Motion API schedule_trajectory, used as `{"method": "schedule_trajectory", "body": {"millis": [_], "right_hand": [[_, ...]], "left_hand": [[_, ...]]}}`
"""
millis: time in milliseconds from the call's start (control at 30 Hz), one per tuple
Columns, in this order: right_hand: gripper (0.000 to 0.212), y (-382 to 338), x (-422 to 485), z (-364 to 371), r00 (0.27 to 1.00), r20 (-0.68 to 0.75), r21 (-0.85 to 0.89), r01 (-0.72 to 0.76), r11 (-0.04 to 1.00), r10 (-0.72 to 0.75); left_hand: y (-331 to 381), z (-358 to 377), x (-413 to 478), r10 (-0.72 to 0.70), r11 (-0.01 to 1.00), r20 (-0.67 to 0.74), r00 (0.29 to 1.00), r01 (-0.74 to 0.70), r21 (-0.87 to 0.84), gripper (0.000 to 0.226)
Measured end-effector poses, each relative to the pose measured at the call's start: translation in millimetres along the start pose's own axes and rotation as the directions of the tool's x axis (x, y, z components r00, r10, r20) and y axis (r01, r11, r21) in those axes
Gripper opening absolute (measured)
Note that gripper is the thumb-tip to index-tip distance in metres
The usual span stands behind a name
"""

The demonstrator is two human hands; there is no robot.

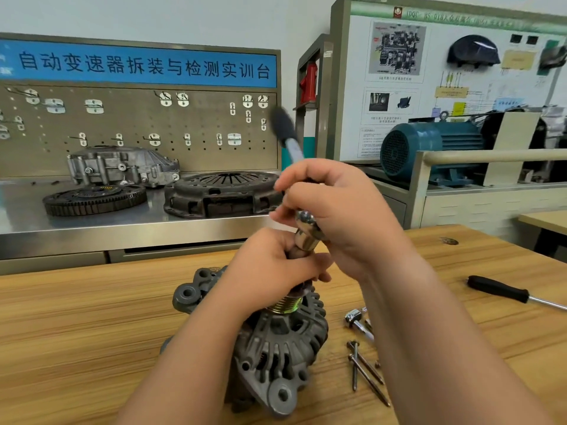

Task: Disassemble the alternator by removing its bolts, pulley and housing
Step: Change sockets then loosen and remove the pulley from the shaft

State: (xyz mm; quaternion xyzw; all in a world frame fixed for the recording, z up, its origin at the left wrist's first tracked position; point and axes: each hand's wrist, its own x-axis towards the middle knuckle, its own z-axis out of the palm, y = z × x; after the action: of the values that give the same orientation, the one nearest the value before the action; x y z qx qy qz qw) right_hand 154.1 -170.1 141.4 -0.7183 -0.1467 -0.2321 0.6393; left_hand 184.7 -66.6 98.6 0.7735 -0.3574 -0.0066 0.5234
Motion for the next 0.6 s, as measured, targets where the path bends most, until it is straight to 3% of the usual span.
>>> {"method": "schedule_trajectory", "body": {"millis": [67, 133, 233, 300, 367, 467, 533, 600], "right_hand": [[0.027, -4, 4, -8, 0.959, 0.284, 0.092, -0.009, 0.996, -0.018], [0.03, -8, 9, -15, 0.877, 0.479, 0.177, -0.051, 0.983, -0.041], [0.03, -9, 13, -17, 0.791, 0.609, 0.226, -0.11, 0.968, -0.052], [0.028, -8, 13, -16, 0.794, 0.606, 0.25, -0.138, 0.958, -0.043], [0.025, -7, 11, -11, 0.858, 0.512, 0.26, -0.128, 0.957, -0.025], [0.031, -5, 5, 5, 0.988, 0.139, 0.201, -0.088, 0.976, 0.06], [0.029, 1, 1, 14, 0.982, -0.173, 0.123, -0.06, 0.991, 0.081], [0.024, 4, -3, 17, 0.931, -0.357, 0.117, -0.041, 0.992, 0.08]], "left_hand": [[-4, -2, 2, 0.015, 0.999, -0.003, 1.0, -0.015, -0.044, 0.011], [-7, -3, 1, -0.003, 0.998, 0.007, 1.0, 0.003, -0.06, 0.009], [-6, -2, -1, -0.027, 1.0, -0.007, 1.0, 0.026, -0.012, 0.017], [-5, 1, -2, -0.019, 0.998, -0.066, 0.998, 0.023, 0.066, 0.022], [-5, 2, -3, 0.006, 0.993, -0.104, 0.995, 0.007, 0.121, 0.03], [-4, 3, -3, -0.033, 0.991, -0.13, 0.991, 0.05, 0.126, 0.044], [-1, 4, -4, -0.049, 0.988, -0.15, 0.988, 0.07, 0.14, 0.052], [1, 6, -3, -0.033, 0.982, -0.138, 0.99, 0.058, 0.178, 0.05]]}}
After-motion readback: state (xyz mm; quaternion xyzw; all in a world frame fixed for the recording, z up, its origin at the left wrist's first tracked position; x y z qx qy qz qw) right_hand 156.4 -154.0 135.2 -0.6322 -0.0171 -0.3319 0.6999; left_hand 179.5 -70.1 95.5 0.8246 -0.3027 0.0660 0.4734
